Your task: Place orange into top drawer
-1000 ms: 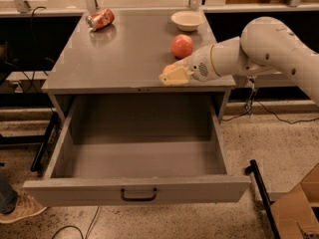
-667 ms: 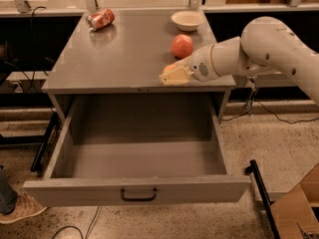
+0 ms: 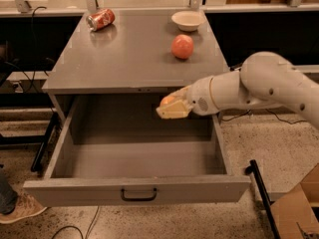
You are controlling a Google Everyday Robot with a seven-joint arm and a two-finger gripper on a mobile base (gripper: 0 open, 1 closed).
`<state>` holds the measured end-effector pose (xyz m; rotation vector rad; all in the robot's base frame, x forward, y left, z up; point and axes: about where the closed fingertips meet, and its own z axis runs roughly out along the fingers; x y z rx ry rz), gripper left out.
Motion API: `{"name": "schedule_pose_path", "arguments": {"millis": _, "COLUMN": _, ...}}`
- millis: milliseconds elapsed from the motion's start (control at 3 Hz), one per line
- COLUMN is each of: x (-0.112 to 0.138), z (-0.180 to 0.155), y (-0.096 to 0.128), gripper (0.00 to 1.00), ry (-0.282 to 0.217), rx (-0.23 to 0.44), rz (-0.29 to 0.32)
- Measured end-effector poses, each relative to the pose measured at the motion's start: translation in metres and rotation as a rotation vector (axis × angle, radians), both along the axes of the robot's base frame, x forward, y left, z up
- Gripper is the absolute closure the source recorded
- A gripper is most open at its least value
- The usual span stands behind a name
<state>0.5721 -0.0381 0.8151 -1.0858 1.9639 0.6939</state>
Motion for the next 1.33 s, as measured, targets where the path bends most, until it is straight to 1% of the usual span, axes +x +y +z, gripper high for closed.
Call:
{"name": "schedule_pose_path", "arguments": {"millis": 333, "x": -0.025, "z": -0.044, "y": 0.004, "gripper": 1.0, "ry": 0.057, "rx": -0.022, "rz": 0.009}}
{"name": "schedule_pose_path", "arguments": {"millis": 667, "x": -0.024, "z": -0.088, "y": 0.012, "gripper": 1.0, "ry": 0.082, "rx": -0.04, "rz": 0.009}}
{"name": "schedule_pose_path", "arguments": {"millis": 1000, "x": -0.011, "z": -0.12, "y": 0.032, "gripper": 0.81, "ry": 0.083, "rx": -0.023, "rz": 0.029}}
{"name": "schedule_pose_path", "arguments": {"millis": 1333, "x": -0.001, "z": -0.136, "y": 0.052, "gripper": 0.57, "ry": 0.081, "rx": 0.002, "rz": 0.061}}
